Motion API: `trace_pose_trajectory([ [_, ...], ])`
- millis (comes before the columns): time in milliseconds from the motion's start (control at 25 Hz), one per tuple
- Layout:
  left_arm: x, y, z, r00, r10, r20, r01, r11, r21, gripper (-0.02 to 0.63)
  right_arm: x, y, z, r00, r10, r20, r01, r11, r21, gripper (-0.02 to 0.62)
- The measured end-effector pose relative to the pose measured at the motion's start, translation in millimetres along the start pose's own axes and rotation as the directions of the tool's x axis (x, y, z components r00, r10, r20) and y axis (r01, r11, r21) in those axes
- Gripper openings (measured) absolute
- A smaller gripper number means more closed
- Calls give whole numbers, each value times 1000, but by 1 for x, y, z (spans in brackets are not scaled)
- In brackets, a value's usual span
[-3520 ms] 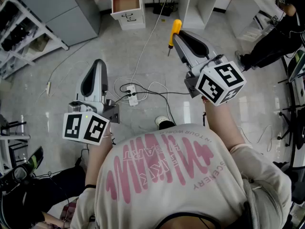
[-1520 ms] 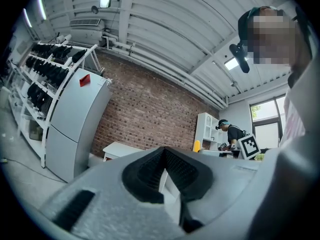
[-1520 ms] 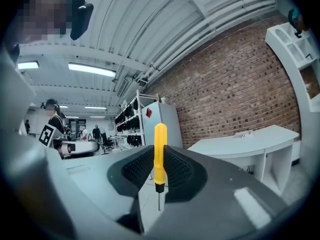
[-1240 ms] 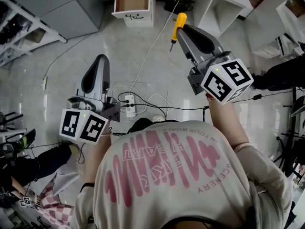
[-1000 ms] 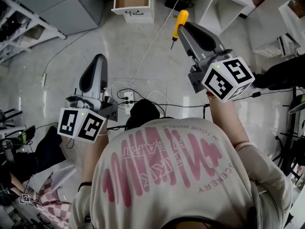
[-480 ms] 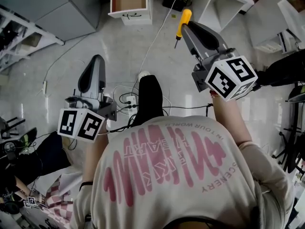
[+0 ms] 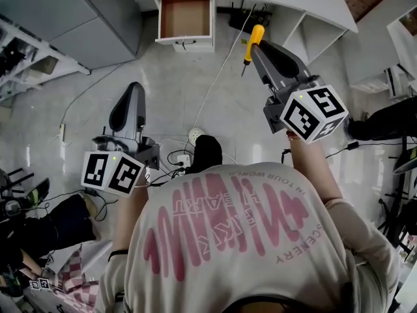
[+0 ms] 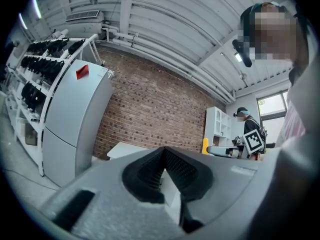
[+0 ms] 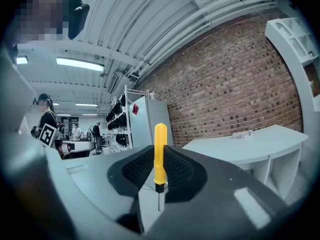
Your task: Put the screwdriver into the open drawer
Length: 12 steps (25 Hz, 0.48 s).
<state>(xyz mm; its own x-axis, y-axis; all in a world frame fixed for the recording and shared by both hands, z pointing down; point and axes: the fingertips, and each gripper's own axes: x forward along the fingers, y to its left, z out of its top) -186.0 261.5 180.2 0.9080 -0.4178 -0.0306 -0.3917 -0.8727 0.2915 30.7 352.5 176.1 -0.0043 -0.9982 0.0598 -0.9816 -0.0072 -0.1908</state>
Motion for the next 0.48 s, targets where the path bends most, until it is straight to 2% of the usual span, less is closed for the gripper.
trace_pose_trajectory([
  [320, 89, 83, 44, 1000, 10, 3, -10, 1000, 6, 3, 128, -33, 27, 999, 31, -5, -31, 999, 9, 72],
  [480, 118, 107, 62, 1000, 6, 12, -6, 1000, 6, 3, 167, -39, 38, 999, 48, -5, -48, 999, 7, 72],
])
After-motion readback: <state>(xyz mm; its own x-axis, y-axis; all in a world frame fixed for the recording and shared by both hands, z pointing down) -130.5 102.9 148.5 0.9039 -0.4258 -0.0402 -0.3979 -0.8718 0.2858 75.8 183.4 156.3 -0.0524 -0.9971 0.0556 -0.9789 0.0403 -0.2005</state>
